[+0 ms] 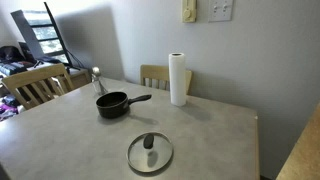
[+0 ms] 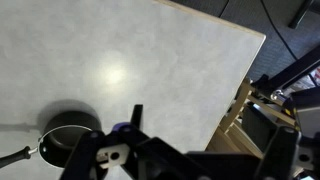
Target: Put the lid on the pot
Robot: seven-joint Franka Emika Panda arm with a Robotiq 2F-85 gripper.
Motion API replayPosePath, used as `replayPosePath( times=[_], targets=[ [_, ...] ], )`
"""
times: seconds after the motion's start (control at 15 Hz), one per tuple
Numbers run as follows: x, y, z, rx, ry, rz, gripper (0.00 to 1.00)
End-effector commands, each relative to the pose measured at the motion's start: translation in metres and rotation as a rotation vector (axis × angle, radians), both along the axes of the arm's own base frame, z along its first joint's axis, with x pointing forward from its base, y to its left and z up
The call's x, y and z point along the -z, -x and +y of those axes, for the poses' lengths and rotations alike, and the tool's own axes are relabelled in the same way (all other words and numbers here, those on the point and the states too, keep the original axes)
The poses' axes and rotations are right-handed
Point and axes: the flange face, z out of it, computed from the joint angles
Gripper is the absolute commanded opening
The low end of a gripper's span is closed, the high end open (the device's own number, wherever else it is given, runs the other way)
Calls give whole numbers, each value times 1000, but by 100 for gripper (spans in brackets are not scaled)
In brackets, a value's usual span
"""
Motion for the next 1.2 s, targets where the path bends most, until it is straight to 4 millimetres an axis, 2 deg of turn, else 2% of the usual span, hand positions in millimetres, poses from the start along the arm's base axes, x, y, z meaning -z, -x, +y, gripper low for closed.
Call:
replayPosePath(
  times=[0.0,0.27,0.4,0.67,0.87,1.13],
  targets=[
    [-1,0,0,0,0,1,100],
    [4,-9,-14,27,8,-4,100],
    [5,-16,-30,64,2,-5,100],
    [12,-34,-79,194,-19,-21,100],
    [20,-46,-126,286,-9,-48,100],
    [40,-54,-182,369,64,-49,100]
  ],
)
